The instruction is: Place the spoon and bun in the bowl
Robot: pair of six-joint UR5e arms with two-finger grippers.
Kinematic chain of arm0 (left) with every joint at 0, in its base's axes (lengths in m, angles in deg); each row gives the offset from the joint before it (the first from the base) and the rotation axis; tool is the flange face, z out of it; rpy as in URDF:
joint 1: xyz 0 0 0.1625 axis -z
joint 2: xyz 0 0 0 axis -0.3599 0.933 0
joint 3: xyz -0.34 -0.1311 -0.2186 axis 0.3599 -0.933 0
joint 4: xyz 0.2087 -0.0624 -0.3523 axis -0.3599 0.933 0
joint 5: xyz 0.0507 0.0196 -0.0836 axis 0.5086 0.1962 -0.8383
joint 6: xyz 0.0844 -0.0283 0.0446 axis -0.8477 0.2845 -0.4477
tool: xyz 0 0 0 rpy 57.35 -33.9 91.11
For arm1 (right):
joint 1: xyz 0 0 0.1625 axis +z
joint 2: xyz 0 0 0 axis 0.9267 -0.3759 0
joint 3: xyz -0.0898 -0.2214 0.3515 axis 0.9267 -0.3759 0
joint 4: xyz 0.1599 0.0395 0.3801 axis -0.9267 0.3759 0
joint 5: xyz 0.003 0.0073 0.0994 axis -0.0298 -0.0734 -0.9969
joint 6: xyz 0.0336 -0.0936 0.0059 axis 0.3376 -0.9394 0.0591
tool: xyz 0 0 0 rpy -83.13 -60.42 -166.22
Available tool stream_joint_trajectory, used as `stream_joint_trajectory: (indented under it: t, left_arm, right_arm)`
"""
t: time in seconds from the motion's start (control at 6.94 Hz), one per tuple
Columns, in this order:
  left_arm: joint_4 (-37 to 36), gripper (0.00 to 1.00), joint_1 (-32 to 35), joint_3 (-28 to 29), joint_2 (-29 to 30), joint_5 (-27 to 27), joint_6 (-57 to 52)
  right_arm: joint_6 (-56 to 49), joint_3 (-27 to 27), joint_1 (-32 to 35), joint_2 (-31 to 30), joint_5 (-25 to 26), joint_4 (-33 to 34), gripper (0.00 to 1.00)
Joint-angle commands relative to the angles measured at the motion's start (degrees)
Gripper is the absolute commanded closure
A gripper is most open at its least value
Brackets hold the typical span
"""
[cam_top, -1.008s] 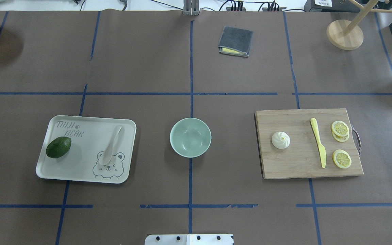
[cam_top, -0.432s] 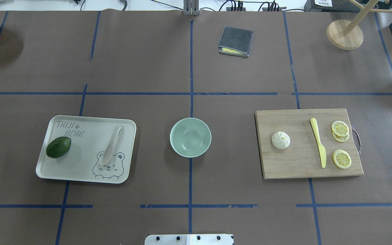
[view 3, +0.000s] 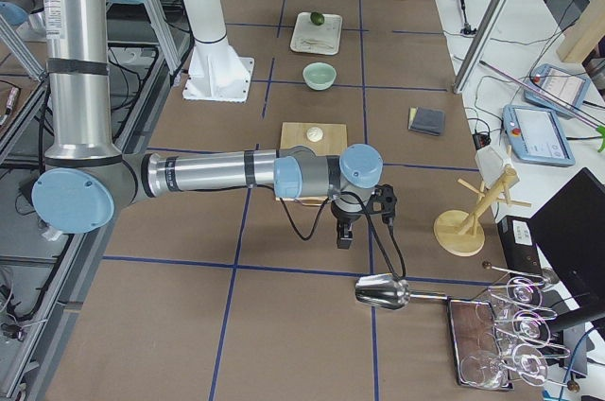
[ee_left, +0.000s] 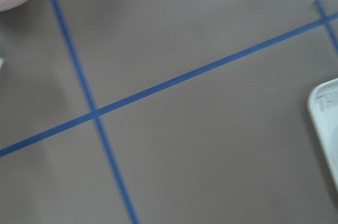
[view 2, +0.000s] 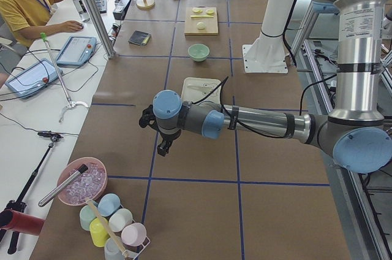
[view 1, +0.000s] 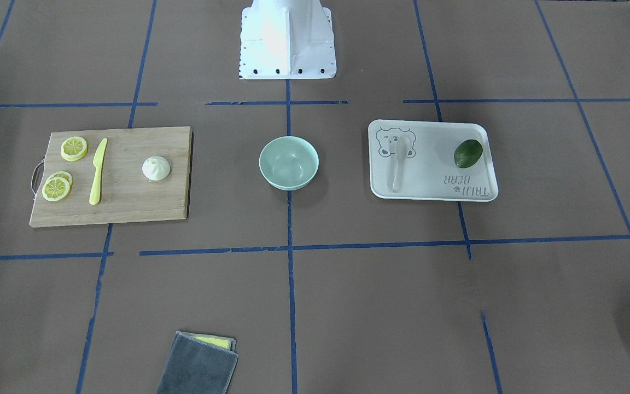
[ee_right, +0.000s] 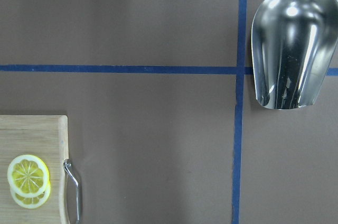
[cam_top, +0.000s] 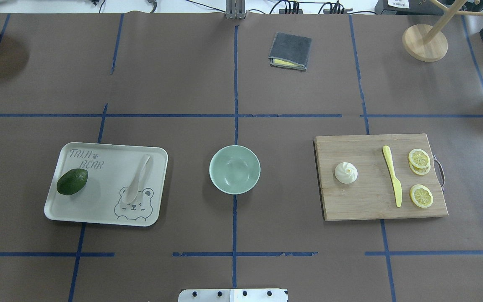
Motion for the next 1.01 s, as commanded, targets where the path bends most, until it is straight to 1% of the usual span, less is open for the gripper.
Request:
stream_joint_trajectory:
  t: [0.0,0.14,0.29,0.58,0.72,0.86]
  left_arm:
    - [12.06,0.00,-14.05,-2.29,4.76,-1.39,24.73]
    - [14.74,0.00,-21.18,-3.87,8.62,4.63,36.37]
    - [14.77,0.00,-26.73,-5.45,10.75,10.26,42.14]
    - [14.33,0.00,-36.92,-4.95,14.53,22.21,48.67]
    - [14.24,0.00,-40.98,-4.77,14.98,27.32,49.75]
    - [13.98,0.00,-43.29,-4.59,15.08,29.19,49.85]
  right_arm:
    - [0.37,0.88,-2.04,-0.05,-0.98,-4.05,0.00]
    - [0.55,0.80,-2.15,-0.05,-1.07,-6.53,0.00]
    - [0.55,0.89,-2.23,-0.14,-1.15,-6.55,0.00]
    - [0.55,0.80,-2.85,-0.75,-1.07,-6.73,0.00]
    - [0.55,0.97,-3.29,-1.19,-0.98,-7.42,0.00]
    - [0.38,0.97,-3.55,-1.19,-0.89,-7.52,0.00]
